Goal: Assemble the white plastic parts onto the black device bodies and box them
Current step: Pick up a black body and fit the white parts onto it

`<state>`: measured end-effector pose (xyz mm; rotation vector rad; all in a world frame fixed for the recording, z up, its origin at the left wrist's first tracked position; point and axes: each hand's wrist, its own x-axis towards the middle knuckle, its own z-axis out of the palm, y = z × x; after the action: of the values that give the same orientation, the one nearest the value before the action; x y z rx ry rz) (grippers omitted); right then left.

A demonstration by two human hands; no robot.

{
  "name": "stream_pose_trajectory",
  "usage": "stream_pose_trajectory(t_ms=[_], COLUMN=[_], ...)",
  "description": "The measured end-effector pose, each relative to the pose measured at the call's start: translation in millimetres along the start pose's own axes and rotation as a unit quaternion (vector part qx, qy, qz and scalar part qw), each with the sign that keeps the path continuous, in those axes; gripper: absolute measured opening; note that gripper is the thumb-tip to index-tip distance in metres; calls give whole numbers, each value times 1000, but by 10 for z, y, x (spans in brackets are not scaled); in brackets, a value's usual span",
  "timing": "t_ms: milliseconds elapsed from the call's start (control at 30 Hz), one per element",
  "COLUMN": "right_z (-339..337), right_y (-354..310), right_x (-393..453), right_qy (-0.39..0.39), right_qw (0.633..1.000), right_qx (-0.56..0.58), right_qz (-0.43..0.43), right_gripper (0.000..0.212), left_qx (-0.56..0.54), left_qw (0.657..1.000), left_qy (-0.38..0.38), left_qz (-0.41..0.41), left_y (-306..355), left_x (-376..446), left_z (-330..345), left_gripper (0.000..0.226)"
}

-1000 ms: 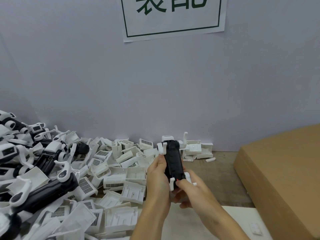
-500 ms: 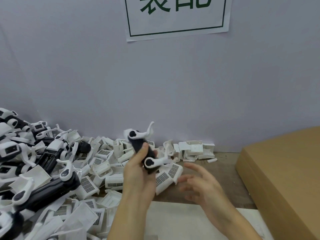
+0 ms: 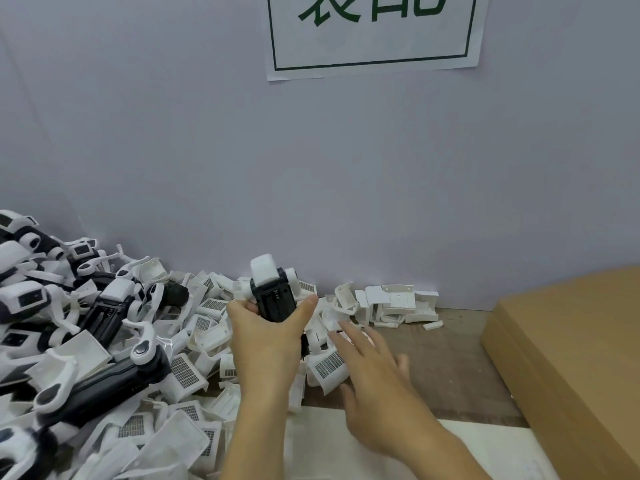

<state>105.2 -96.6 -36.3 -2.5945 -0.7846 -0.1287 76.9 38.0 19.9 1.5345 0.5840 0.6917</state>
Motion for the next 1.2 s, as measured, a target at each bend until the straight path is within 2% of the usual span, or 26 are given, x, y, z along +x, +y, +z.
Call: stream_pose_trajectory(t_ms=[67,167,200,300,400,467,533,633,700,767,867,933,1033,1200], right_z=[-33,-34,-28,-22,-136,-214,-250,-271,-299,-308,-236,-209,-226,-199], right_y=[1,-19,-25,2,107,241,397,550,554,466,352,326,325,308], right_x=[118,190,183,100,-42,-173,-314,-410,-379,-301,-221,-213,-232,-226], right_qy=[-28,-11,0,40,94,159,224,283,317,332,307,307,329,309], right_qw=[999,998,998,996,989,964,921,854,833,834,850,850,844,864], right_qx=[-30,-52,-59,-72,13,118,214,331,366,381,393,398,401,378], right_qz=[-25,-35,-27,20,116,178,235,286,267,219,172,158,134,123], right_gripper=[66,30,24,28,29,22,20,20,18,16,19,19,5,8], left_qx=[0,-33,-48,-60,-80,-89,-81,-64,-67,-63,-38,-19,-14,-29], left_qw=[1000,998,997,996,993,991,989,980,970,958,947,945,944,951], left_qy=[-16,-46,-52,-62,-76,-93,-123,-187,-235,-280,-317,-321,-321,-305], left_qz=[-17,-40,-44,-32,-32,-34,-22,-15,-13,-5,23,51,70,38], left_y=[-26,-66,-71,-82,-100,-115,-131,-150,-156,-149,-186,-198,-229,-261], left_x=[5,-14,-22,-45,-71,-95,-150,-252,-338,-418,-514,-560,-556,-523], left_z=[2,54,72,108,149,210,297,445,526,584,668,706,716,653], left_gripper=[57,54,51,38,33,28,21,11,10,13,21,20,20,10])
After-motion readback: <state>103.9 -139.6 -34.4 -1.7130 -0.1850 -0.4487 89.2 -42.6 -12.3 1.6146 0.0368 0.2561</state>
